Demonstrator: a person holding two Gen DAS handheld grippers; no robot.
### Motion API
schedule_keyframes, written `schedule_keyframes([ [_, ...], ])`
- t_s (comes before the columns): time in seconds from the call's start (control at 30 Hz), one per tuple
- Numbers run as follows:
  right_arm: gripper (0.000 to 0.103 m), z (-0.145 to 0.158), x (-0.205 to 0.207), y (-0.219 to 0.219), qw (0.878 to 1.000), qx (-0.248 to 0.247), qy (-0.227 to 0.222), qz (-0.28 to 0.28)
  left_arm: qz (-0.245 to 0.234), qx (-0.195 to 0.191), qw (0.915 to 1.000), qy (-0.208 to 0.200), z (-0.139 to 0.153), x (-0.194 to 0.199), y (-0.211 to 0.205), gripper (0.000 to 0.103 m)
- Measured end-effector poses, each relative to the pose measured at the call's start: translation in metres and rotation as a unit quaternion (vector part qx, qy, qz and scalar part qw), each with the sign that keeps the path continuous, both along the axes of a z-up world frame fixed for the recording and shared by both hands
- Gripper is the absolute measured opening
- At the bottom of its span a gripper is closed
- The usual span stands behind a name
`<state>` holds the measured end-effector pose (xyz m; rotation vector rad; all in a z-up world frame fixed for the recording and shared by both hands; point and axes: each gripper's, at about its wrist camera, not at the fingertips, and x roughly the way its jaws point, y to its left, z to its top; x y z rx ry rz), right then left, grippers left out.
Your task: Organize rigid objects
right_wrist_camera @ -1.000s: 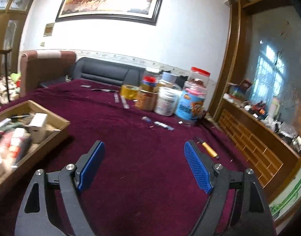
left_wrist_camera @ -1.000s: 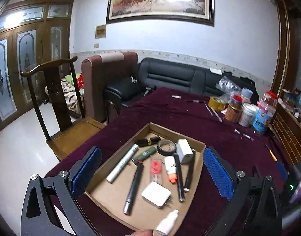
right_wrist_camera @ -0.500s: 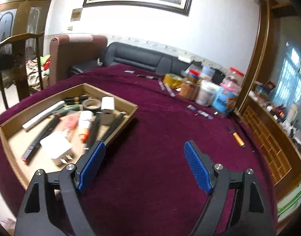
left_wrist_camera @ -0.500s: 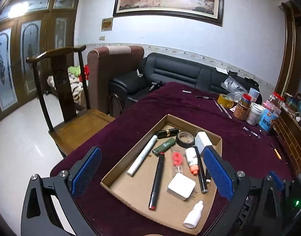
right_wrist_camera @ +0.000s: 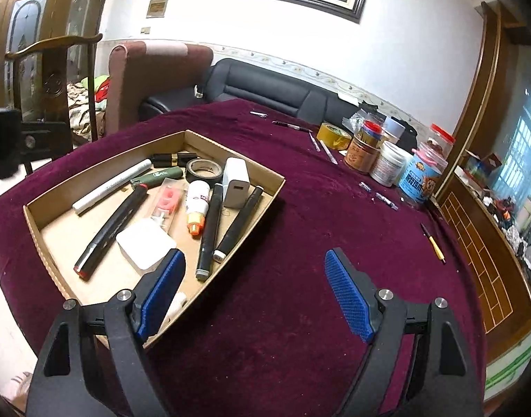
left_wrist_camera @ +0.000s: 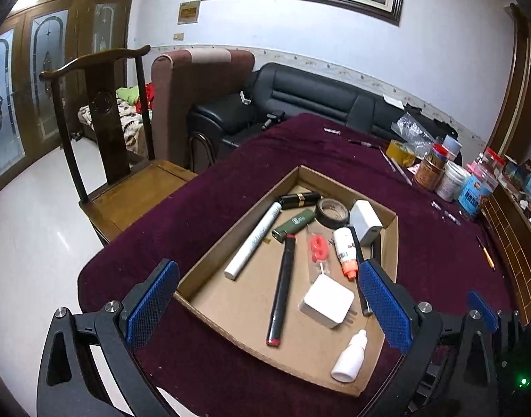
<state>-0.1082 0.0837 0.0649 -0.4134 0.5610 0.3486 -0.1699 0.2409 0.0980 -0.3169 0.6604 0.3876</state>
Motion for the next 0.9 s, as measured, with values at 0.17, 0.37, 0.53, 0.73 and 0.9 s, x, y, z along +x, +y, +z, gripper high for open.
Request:
schedule_keyframes([
  [0.17,0.083,-0.004,0.002,-0.002,1.000,0.000,0.006,0.000,-0.004,0.007,0.9999,0.007,-0.001,0.003,-0.007,0.102],
  [0.37,0.083,-0.008,0.009,-0.010,1.000,0.011,0.021,-0.008,-0.011,0.007,0.9998,0.017,-0.004,0.007,-0.012,0.102],
  [0.53,0.083,-0.009,0.012,-0.016,0.999,0.018,0.029,-0.013,-0.015,0.007,0.9995,0.026,-0.006,0.011,-0.016,0.102],
  [0.73,0.083,-0.012,0.012,-0.016,0.999,0.011,0.027,-0.013,-0.018,0.006,0.9992,0.036,-0.010,0.015,-0.019,0.102],
  [0.9,0.083,-0.015,0.015,-0.016,0.999,0.008,0.034,-0.011,-0.019,0.009,0.9989,0.042,-0.011,0.018,-0.021,0.102],
])
